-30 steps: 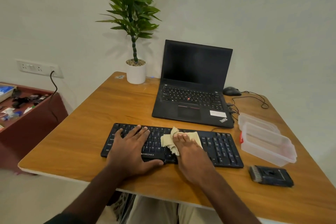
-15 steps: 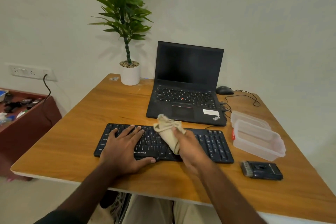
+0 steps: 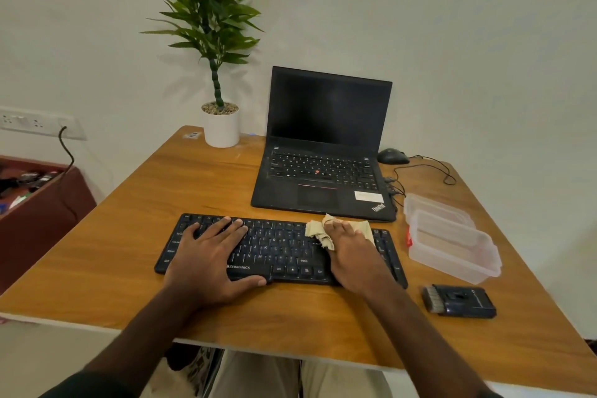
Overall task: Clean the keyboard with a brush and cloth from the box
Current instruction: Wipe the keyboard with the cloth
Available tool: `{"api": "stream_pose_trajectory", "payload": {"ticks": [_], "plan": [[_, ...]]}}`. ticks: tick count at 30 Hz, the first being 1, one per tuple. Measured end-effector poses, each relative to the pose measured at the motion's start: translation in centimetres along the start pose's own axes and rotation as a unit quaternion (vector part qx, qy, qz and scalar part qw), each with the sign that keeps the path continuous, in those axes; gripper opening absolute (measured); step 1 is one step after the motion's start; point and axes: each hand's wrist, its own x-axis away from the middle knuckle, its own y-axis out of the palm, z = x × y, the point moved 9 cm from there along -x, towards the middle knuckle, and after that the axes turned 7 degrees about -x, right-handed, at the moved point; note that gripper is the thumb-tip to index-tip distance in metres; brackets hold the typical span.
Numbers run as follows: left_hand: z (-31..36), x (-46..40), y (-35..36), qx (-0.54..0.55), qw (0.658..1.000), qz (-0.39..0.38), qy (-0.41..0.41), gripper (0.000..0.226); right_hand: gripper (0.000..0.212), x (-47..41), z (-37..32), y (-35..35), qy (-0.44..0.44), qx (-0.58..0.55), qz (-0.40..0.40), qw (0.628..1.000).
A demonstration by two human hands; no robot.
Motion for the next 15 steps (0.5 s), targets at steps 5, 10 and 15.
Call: {"api": "stream_pose_trajectory", "payload": {"ticks": [5,10,15], "plan": [[0.0,0.0,0.1,-0.004,1.000,-0.004,-0.002,0.121,0.065,2.2,-2.3,1.0,-0.016,0.002,0.000,1.000],[0.0,0.0,0.1,-0.002,1.000,-0.001,-0.004,0.122,0.039,3.9,-2.9,-0.3,0.019,-0.202,-0.001,0.979],[0.0,0.2,-0.1,0.000,1.000,0.001,-0.003,0.122,0.032,3.4,2.1,-2.4,0.191,-0.719,0.090,0.663]]}}
